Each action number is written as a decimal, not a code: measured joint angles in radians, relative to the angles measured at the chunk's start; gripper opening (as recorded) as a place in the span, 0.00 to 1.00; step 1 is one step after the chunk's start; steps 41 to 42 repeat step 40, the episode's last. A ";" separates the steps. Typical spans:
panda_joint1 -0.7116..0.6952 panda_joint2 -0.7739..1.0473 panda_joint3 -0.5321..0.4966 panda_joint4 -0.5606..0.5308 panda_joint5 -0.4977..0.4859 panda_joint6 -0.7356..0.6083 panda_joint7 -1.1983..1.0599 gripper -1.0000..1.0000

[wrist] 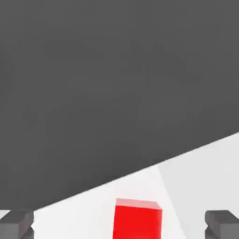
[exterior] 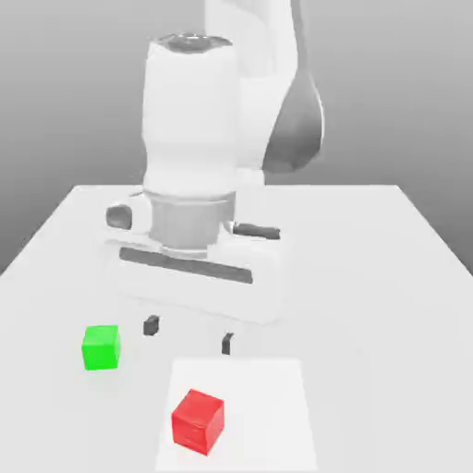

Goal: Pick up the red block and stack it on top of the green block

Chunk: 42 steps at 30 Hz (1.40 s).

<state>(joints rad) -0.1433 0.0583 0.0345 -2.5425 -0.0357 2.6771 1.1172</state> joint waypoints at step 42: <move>-0.352 0.004 -0.180 -0.304 0.077 0.232 0.242 1.00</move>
